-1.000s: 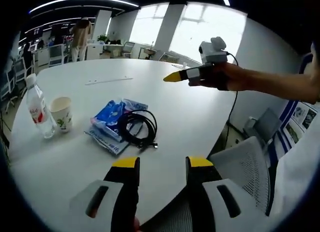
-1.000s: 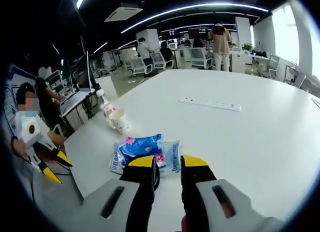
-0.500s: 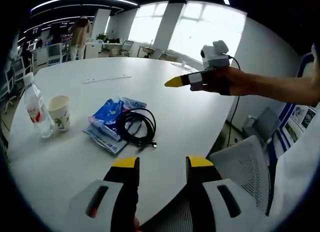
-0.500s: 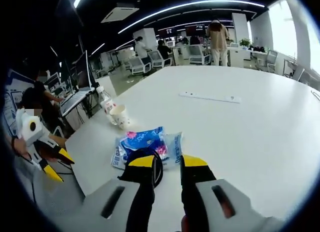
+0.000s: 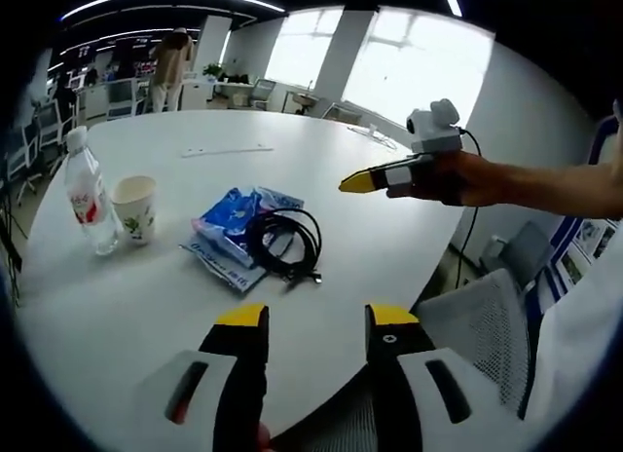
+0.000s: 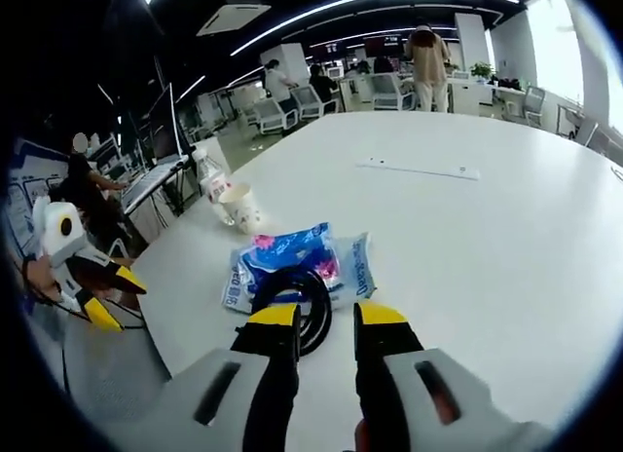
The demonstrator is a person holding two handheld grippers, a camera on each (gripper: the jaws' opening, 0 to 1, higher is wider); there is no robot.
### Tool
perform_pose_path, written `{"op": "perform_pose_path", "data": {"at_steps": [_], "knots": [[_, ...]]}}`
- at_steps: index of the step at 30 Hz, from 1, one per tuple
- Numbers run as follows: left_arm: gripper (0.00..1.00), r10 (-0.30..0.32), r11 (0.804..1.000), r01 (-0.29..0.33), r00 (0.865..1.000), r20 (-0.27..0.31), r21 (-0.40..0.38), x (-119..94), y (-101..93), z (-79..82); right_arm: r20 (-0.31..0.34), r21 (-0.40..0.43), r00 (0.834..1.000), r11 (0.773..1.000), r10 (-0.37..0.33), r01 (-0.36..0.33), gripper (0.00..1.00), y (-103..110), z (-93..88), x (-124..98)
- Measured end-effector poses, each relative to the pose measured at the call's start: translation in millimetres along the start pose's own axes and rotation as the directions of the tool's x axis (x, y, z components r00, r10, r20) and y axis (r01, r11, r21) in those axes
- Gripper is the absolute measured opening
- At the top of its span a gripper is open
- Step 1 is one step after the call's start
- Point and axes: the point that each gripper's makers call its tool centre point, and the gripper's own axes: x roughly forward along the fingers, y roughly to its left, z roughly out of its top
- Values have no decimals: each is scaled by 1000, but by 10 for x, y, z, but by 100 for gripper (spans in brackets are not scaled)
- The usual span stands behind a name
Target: Arrange the tabletop items into an orderly group along one side of the table until the central work area is clear of visible clutter.
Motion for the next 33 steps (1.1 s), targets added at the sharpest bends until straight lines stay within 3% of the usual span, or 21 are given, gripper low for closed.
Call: {"op": "perform_pose_path", "data": {"at_steps": [18, 33], "knots": [[41, 156, 984, -149, 986, 61, -97, -293, 566, 55, -54, -17, 999, 1000, 0, -1, 28, 124, -133, 205], [46, 205, 974, -196, 976, 78, -111, -411, 810, 112, -84, -20, 996, 999, -33, 31, 29, 85, -218, 312]]}}
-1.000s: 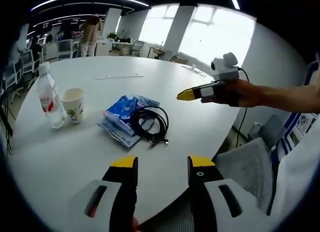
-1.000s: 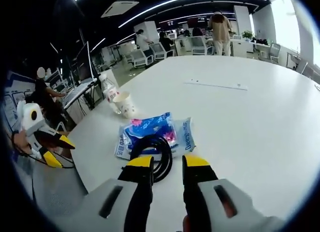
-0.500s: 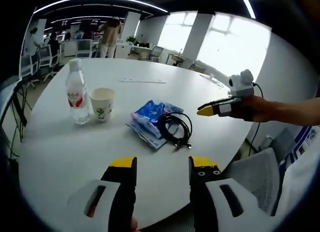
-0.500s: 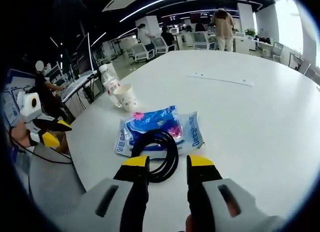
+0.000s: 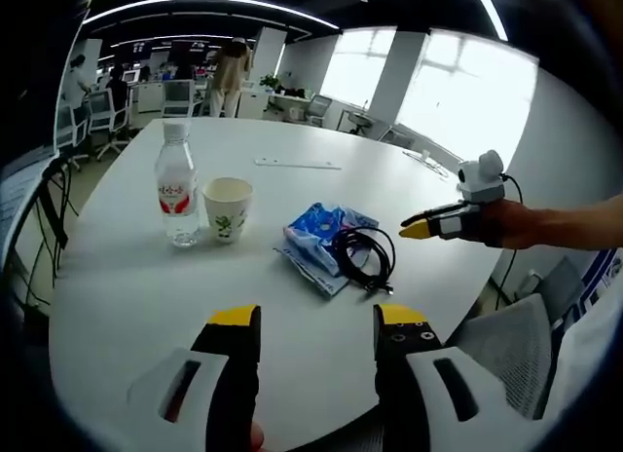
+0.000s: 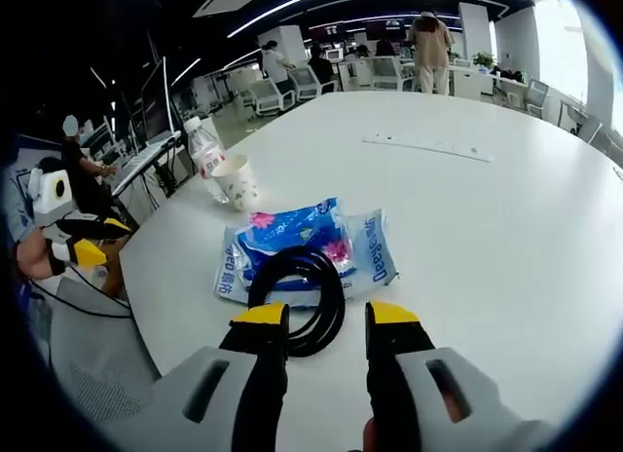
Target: Arrange the tabletop items into an orderly group along one side of the table until the central work area is clear of visible clutter.
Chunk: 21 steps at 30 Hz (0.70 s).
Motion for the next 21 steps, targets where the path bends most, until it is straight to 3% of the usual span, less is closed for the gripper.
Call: {"op": "perform_pose_path", "data": {"at_steps": [21], "knots": [[47, 35, 999, -35, 999, -1, -29, -96, 187, -54, -59, 27, 998, 1000, -13, 15, 29, -2, -43, 339]]}}
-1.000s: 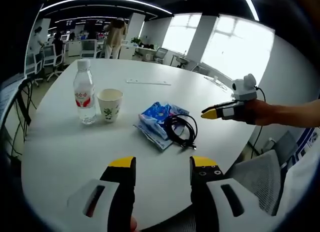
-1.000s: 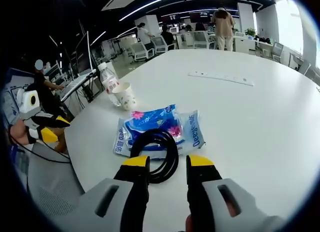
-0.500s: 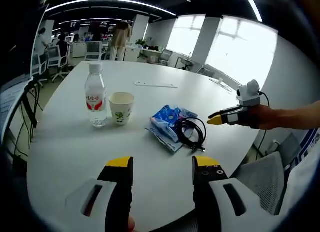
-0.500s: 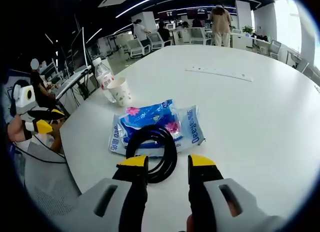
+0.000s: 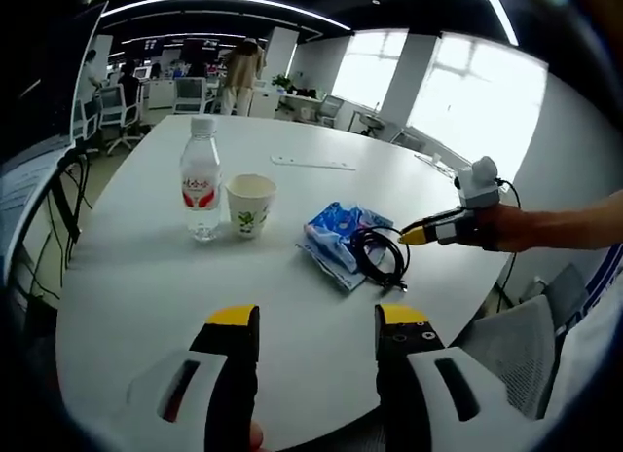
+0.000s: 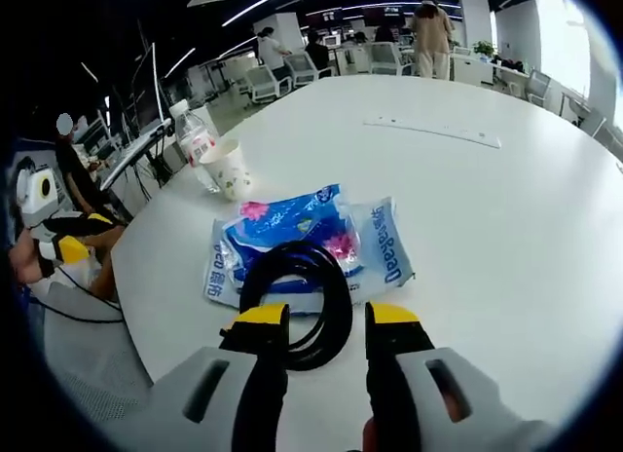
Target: Arrange the tabletop items into an orderly group along one side of the table until the central work area is clear of visible clutter.
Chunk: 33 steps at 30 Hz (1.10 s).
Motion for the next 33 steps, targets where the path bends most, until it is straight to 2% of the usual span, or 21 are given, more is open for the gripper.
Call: {"op": "perform_pose_path", "data": {"at_steps": [20, 24, 27, 30, 33], "knots": [[46, 15, 1000, -15, 1000, -15, -5, -89, 48, -72, -37, 101, 999, 994, -31, 35, 28, -72, -189, 209], [46, 10, 1000, -10, 1000, -20, -1, -95, 30, -81, -53, 103, 998, 994, -34, 39, 26, -68, -255, 252], [46, 5, 1000, -5, 1000, -18, -3, -100, 19, -81, -41, 96, 999, 995, -31, 34, 23, -36, -224, 245], [46, 8, 1000, -9, 1000, -19, -6, -105, 32, -87, -57, 46, 998, 998, -32, 34, 21, -8, -235, 266], [45, 11, 1000, -11, 1000, -19, -7, -112, 30, -93, -54, 45, 998, 999, -26, 28, 18, 4, -215, 259]]}}
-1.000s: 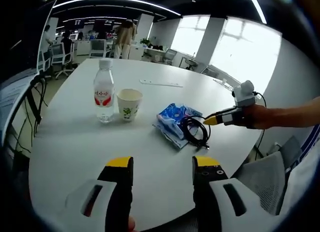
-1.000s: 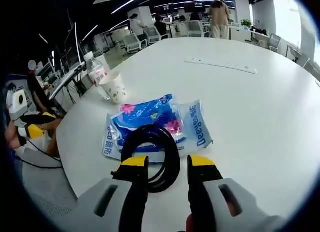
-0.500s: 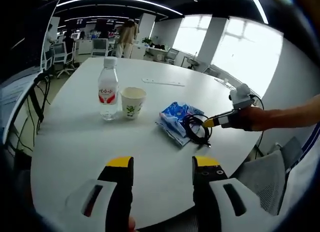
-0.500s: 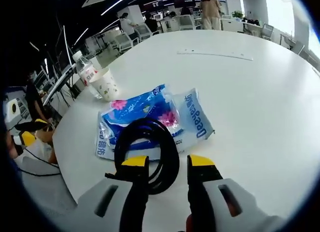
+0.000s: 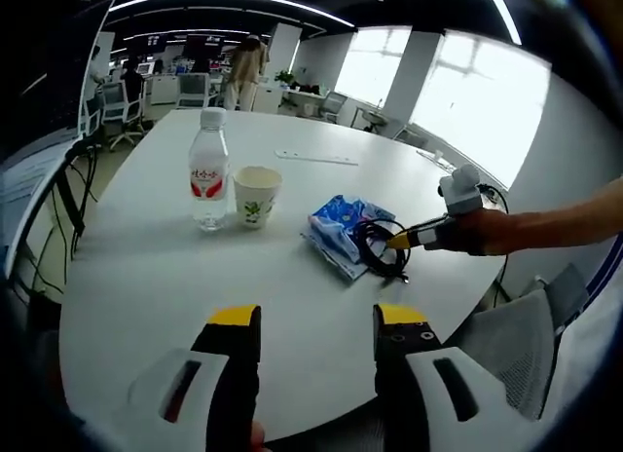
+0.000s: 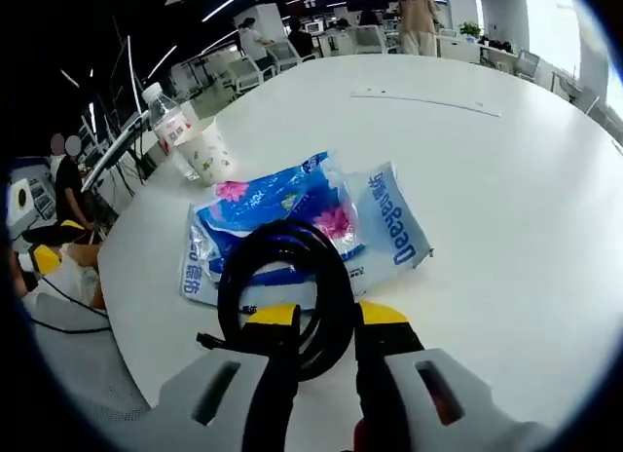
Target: Arrange the tabletop items into an orderly group along one side of the table until the central work area is clear of visible clutter.
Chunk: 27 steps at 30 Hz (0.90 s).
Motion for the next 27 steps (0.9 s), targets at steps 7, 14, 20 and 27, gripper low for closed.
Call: {"op": "perform_pose_path", "data": {"at_steps": [7, 14, 20, 27], "knots": [[45, -1, 1000, 1, 1000, 1, -3, 8, -17, -20, 7, 0, 1000, 1000, -16, 16, 8, -24, 17, -10], [44, -3, 1000, 3, 1000, 2, 0, 13, -23, -17, 16, -19, 1000, 1000, -10, 10, 6, 5, 48, -76], [45, -7, 1000, 7, 1000, 5, 9, 21, -34, 11, 38, -19, 999, 1000, -4, 5, 5, 47, 94, -157], [46, -13, 1000, 13, 1000, 14, 12, 43, -62, 43, 56, -48, 998, 999, 3, 0, 5, 90, 115, -269]]}}
